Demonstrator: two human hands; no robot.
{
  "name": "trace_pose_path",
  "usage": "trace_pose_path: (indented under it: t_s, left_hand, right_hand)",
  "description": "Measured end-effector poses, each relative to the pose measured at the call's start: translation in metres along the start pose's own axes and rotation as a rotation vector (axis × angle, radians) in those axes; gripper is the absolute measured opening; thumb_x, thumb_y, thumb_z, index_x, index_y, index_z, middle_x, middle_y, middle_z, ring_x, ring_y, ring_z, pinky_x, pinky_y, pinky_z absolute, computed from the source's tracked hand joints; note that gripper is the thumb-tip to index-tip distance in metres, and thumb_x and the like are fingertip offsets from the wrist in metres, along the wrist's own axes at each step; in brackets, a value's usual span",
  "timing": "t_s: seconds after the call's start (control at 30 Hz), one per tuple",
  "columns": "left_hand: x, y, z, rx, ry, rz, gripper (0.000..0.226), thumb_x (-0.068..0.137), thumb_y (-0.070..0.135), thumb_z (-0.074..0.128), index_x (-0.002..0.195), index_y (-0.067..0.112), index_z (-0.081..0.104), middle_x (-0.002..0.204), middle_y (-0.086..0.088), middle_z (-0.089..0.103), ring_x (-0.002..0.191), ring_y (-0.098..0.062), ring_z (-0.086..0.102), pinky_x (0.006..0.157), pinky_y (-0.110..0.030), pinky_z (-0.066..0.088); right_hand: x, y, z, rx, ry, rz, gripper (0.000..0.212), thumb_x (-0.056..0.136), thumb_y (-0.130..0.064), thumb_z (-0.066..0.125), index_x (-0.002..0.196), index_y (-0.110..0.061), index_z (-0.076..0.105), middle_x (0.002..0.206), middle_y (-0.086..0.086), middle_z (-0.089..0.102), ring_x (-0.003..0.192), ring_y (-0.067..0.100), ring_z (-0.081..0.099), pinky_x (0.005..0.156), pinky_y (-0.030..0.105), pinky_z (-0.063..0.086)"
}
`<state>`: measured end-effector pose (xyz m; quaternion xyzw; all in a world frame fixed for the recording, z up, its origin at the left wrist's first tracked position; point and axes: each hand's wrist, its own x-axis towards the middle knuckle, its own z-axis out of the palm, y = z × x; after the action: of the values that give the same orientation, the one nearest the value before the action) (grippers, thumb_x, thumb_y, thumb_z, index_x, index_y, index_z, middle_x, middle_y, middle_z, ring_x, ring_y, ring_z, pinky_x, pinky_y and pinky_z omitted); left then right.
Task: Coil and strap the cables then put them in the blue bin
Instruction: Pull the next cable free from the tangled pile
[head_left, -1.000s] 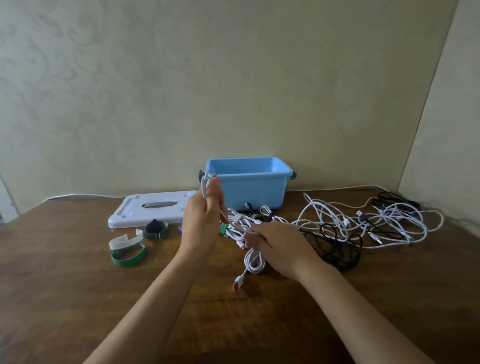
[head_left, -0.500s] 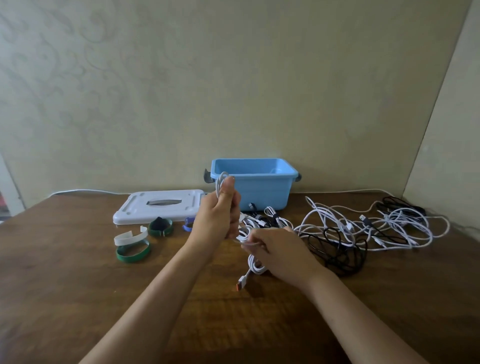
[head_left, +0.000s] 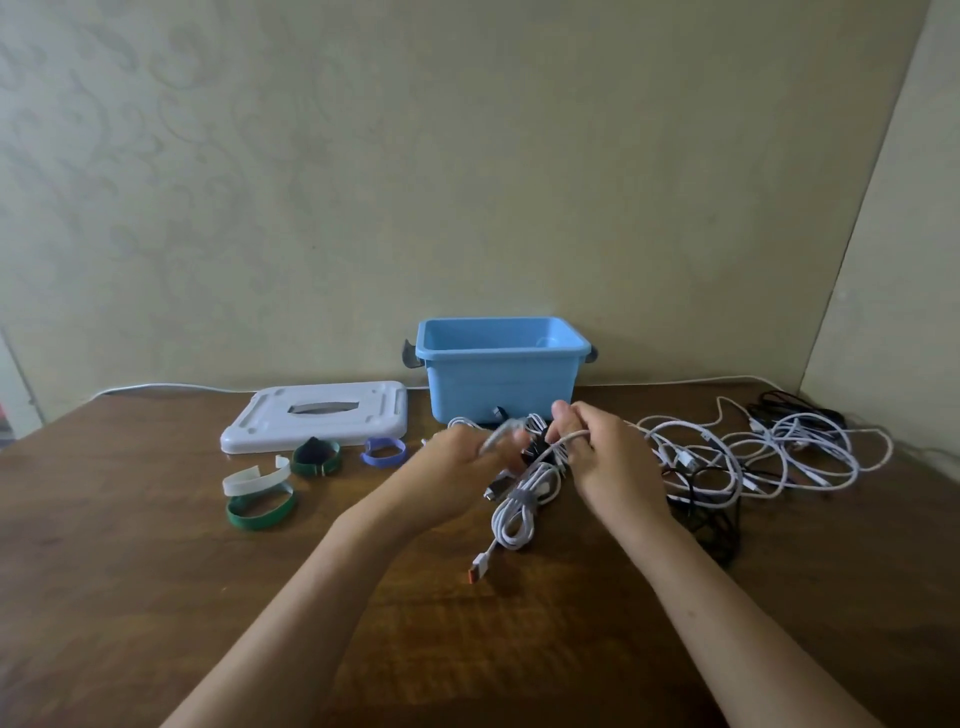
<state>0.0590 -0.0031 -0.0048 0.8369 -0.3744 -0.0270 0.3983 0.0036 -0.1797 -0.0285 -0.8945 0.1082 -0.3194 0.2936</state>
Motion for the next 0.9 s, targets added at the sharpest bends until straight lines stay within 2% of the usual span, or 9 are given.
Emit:
trace_pose_path:
  t_s: [0.1, 0.17, 0.27, 0.37, 0.47, 0.53, 0.63, 0.8, 0.9]
  left_hand:
    - [0.000, 0.000, 0.005, 0.056, -0.172, 0.066, 0.057, 0.085, 0.070, 0.035, 0.064, 0.028, 0.066, 0.048, 0.013, 0.050, 0.046, 0.000, 0.045, 0.053, -0.017, 0.036]
    - [0.001, 0.000, 0.004, 0.076, -0.163, 0.067, 0.057, 0.088, 0.068, 0.034, 0.061, 0.025, 0.059, 0.051, 0.011, 0.050, 0.048, 0.000, 0.046, 0.054, -0.014, 0.036]
    - [0.002, -0.002, 0.001, 0.083, -0.032, 0.014, 0.056, 0.096, 0.059, 0.034, 0.061, 0.019, 0.052, 0.048, 0.012, 0.050, 0.047, -0.002, 0.044, 0.055, -0.021, 0.036]
    - [0.005, -0.009, -0.002, 0.073, 0.128, -0.089, 0.066, 0.087, 0.069, 0.028, 0.071, 0.013, 0.059, 0.059, 0.003, 0.052, 0.056, -0.013, 0.047, 0.057, -0.030, 0.039]
    - [0.007, -0.014, -0.007, -0.138, 0.233, -0.216, 0.057, 0.092, 0.067, 0.032, 0.078, 0.017, 0.056, 0.060, -0.002, 0.046, 0.049, -0.012, 0.042, 0.048, -0.028, 0.038]
    - [0.007, -0.015, -0.008, -0.317, 0.245, -0.267, 0.058, 0.094, 0.065, 0.036, 0.078, 0.012, 0.050, 0.058, -0.002, 0.038, 0.043, -0.011, 0.034, 0.042, -0.024, 0.033]
    - [0.007, -0.016, 0.001, -0.338, 0.210, -0.258, 0.060, 0.094, 0.067, 0.035, 0.075, 0.012, 0.049, 0.053, -0.001, 0.037, 0.039, -0.012, 0.035, 0.041, -0.025, 0.033]
    - [0.002, -0.010, 0.006, -0.461, 0.111, -0.199, 0.059, 0.083, 0.072, 0.040, 0.072, 0.015, 0.050, 0.048, 0.003, 0.035, 0.038, -0.012, 0.031, 0.041, -0.024, 0.029]
    - [0.000, -0.008, 0.008, -0.435, 0.062, -0.127, 0.058, 0.083, 0.066, 0.052, 0.077, 0.009, 0.055, 0.049, 0.001, 0.039, 0.040, -0.014, 0.034, 0.042, -0.024, 0.033]
  right_hand:
    - [0.003, 0.003, -0.001, 0.054, -0.001, 0.048, 0.047, 0.107, -0.049, 0.035, 0.078, -0.025, 0.062, 0.072, -0.007, 0.064, 0.068, 0.008, 0.059, 0.058, 0.030, 0.036]
    - [0.005, 0.004, -0.004, 0.085, -0.013, 0.064, 0.044, 0.107, -0.046, 0.038, 0.079, -0.023, 0.064, 0.074, -0.004, 0.065, 0.070, 0.010, 0.059, 0.060, 0.031, 0.038]
    - [0.006, 0.006, -0.009, 0.148, -0.051, 0.043, 0.030, 0.101, -0.044, 0.054, 0.083, -0.023, 0.067, 0.072, -0.004, 0.065, 0.068, 0.012, 0.060, 0.059, 0.031, 0.040]
    - [0.005, 0.004, -0.017, 0.181, -0.191, 0.003, 0.013, 0.095, -0.040, 0.067, 0.088, -0.030, 0.068, 0.067, -0.013, 0.060, 0.065, 0.001, 0.055, 0.059, 0.021, 0.037]
    - [0.005, -0.001, -0.018, 0.163, -0.423, -0.016, 0.020, 0.098, -0.051, 0.057, 0.099, -0.035, 0.069, 0.085, -0.016, 0.064, 0.076, -0.001, 0.055, 0.069, 0.022, 0.040]
    - [0.003, -0.005, -0.019, 0.252, -0.498, 0.000, 0.033, 0.102, -0.055, 0.044, 0.102, -0.035, 0.070, 0.082, -0.017, 0.062, 0.073, -0.001, 0.053, 0.073, 0.026, 0.042]
    - [-0.001, -0.012, -0.015, 0.316, -0.447, -0.075, 0.038, 0.104, -0.054, 0.039, 0.093, -0.034, 0.069, 0.067, -0.014, 0.054, 0.064, 0.001, 0.051, 0.068, 0.027, 0.042]
    - [-0.014, -0.025, -0.001, 0.315, -0.393, -0.136, 0.033, 0.105, -0.051, 0.041, 0.084, -0.038, 0.064, 0.066, -0.006, 0.056, 0.062, 0.003, 0.053, 0.064, 0.028, 0.046]
    - [-0.015, -0.026, 0.003, 0.354, -0.358, -0.115, 0.029, 0.105, -0.048, 0.042, 0.085, -0.043, 0.062, 0.063, -0.012, 0.058, 0.060, 0.001, 0.053, 0.061, 0.025, 0.044]
